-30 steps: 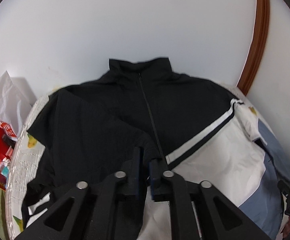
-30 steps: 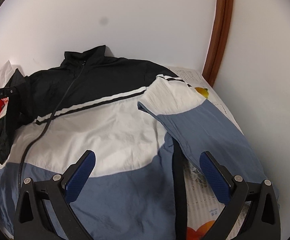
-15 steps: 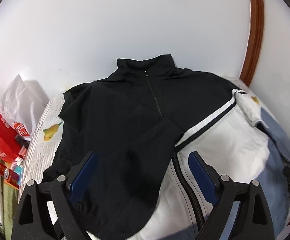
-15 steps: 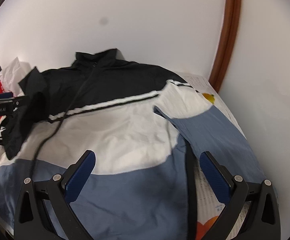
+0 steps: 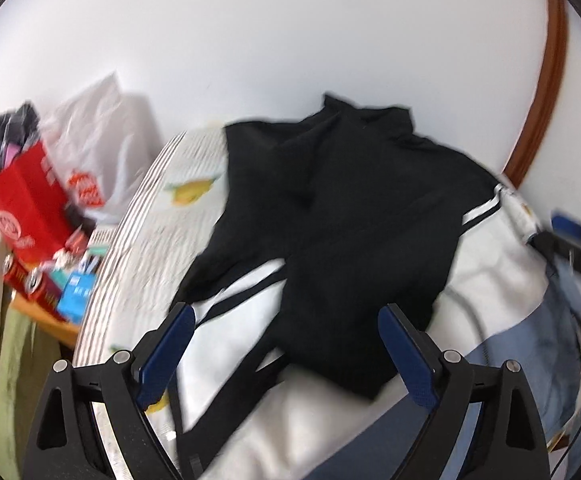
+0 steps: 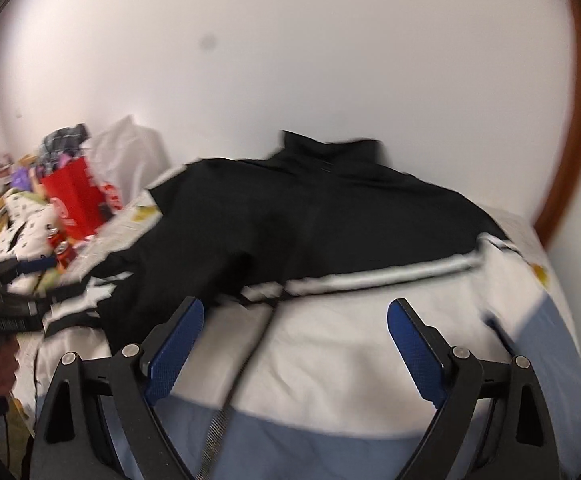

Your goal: Fold large clothes

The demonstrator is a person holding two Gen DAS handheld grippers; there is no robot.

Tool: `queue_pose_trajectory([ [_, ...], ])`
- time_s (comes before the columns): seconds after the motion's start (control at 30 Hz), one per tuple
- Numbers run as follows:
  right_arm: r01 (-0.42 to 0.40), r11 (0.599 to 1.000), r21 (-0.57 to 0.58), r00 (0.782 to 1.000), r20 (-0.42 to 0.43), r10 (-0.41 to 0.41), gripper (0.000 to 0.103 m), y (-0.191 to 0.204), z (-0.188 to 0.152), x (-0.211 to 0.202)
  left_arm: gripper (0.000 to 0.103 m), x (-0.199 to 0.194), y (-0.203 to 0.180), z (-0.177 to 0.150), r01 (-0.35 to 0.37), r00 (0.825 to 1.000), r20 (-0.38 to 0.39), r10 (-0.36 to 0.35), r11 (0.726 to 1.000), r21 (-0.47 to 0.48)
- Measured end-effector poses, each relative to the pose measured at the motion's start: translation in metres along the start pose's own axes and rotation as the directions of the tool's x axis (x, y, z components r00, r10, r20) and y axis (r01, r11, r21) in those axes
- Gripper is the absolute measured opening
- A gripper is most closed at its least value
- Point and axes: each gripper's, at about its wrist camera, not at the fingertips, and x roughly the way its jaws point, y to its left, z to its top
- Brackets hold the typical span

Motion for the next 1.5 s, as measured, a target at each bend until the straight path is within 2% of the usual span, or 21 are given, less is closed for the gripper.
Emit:
queue_pose_trajectory([
  [0.17, -0.057, 0.998, -0.027, 0.998, -0.034, 0.056, 0.092, 0.022, 0.024, 0.051, 0.093, 0.014, 0.025, -0.028, 0.065, 0.997, -0.048, -0.065, 0.998, -0.006],
  [0.27, -0.113, 0.994, -0.003, 0.992, -0.05, 0.113, 0.092, 0.023, 0.035, 0.08, 0.093, 0.021, 0.03, -0.041, 0.138, 0.988, -0.064, -0.138, 0.99, -0.005],
  [0.33, -0.149, 0.989, 0.024, 0.987, -0.065, 0.15, 0.092, 0.021, 0.043, 0.101, 0.093, 0.024, 0.03, -0.045, 0.159, 0.985, -0.061, -0.159, 0.987, 0.005],
  [0.43, -0.206, 0.976, 0.07, 0.974, -0.081, 0.211, 0.085, 0.019, 0.051, 0.128, 0.093, 0.031, 0.029, -0.05, 0.174, 0.982, -0.068, -0.174, 0.985, 0.005],
  [0.5, -0.251, 0.963, 0.101, 0.959, -0.107, 0.261, 0.061, 0.017, 0.054, 0.146, 0.093, 0.036, 0.028, -0.053, 0.177, 0.981, -0.084, -0.177, 0.984, -0.003],
  [0.53, -0.274, 0.955, 0.115, 0.95, -0.122, 0.288, 0.052, 0.017, 0.054, 0.154, 0.093, 0.038, 0.027, -0.054, 0.177, 0.98, -0.088, -0.176, 0.984, -0.002],
  [0.6, -0.343, 0.93, 0.133, 0.922, -0.143, 0.361, 0.012, 0.017, 0.055, 0.165, 0.091, 0.043, 0.026, -0.055, 0.163, 0.982, -0.096, -0.162, 0.987, -0.002],
  [0.67, -0.376, 0.913, 0.157, 0.911, -0.118, 0.395, 0.008, 0.011, 0.054, 0.164, 0.091, 0.047, 0.026, -0.057, 0.146, 0.984, -0.098, -0.147, 0.989, -0.01],
  [0.7, -0.378, 0.909, 0.176, 0.915, -0.076, 0.395, 0.007, 0.003, 0.054, 0.159, 0.091, 0.049, 0.027, -0.057, 0.14, 0.985, -0.099, -0.141, 0.99, -0.018],
  [0.8, -0.294, 0.925, 0.241, 0.956, 0.047, 0.291, 0.007, -0.029, 0.049, 0.138, 0.091, 0.053, 0.029, -0.058, 0.125, 0.986, -0.103, -0.128, 0.992, -0.032],
  [0.87, -0.214, 0.935, 0.281, 0.977, 0.058, 0.206, 0.007, -0.045, 0.044, 0.134, 0.091, 0.055, 0.029, -0.057, 0.114, 0.988, -0.103, -0.117, 0.993, -0.03],
  [0.93, -0.111, 0.947, 0.301, 0.994, 0.012, 0.113, 0.008, -0.055, 0.038, 0.138, 0.091, 0.057, 0.029, -0.057, 0.097, 0.99, -0.104, -0.099, 0.995, -0.025],
  [0.97, -0.061, 0.954, 0.293, 0.997, -0.021, 0.07, 0.012, -0.057, 0.035, 0.139, 0.091, 0.057, 0.028, -0.057, 0.094, 0.99, -0.105, -0.096, 0.995, -0.023],
  [1.07, 0.053, 0.966, 0.253, 0.994, -0.111, -0.025, 0.015, -0.055, 0.025, 0.145, 0.091, 0.054, 0.028, -0.056, 0.083, 0.991, -0.099, -0.085, 0.996, -0.029],
  [1.1, 0.062, 0.968, 0.241, 0.993, -0.115, -0.035, 0.021, -0.053, 0.024, 0.143, 0.091, 0.052, 0.029, -0.055, 0.075, 0.993, -0.091, -0.078, 0.997, -0.033],
  [1.13, 0.059, 0.973, 0.223, 0.993, -0.114, -0.034, 0.026, -0.048, 0.023, 0.14, 0.091, 0.05, 0.029, -0.054, 0.067, 0.994, -0.083, -0.069, 0.997, -0.035],
  [1.2, 0.048, 0.983, 0.177, 0.995, -0.09, -0.033, 0.056, -0.035, 0.024, 0.126, 0.091, 0.046, 0.032, -0.052, 0.052, 0.997, -0.06, -0.054, 0.998, -0.044],
  [1.27, 0.031, 0.992, 0.123, 0.998, -0.054, -0.024, 0.066, -0.018, 0.024, 0.113, 0.091, 0.042, 0.032, -0.049, 0.027, 0.999, -0.038, -0.029, 0.998, -0.049],
  [1.37, -0.053, 0.997, 0.055, 0.997, -0.055, 0.056, 0.077, 0.015, 0.025, 0.101, 0.091, 0.043, 0.036, -0.042, -0.06, 0.998, -0.028, 0.059, 0.997, -0.053],
  [1.43, -0.129, 0.991, 0.029, 0.987, -0.091, 0.131, 0.079, 0.037, 0.019, 0.102, 0.091, 0.046, 0.04, -0.04, -0.073, 0.997, -0.032, 0.071, 0.995, -0.067],
  [1.5, -0.169, 0.986, 0.002, 0.978, -0.127, 0.168, 0.079, 0.058, 0.009, 0.107, 0.091, 0.049, 0.045, -0.04, -0.068, 0.997, -0.041, 0.065, 0.994, -0.086],
])
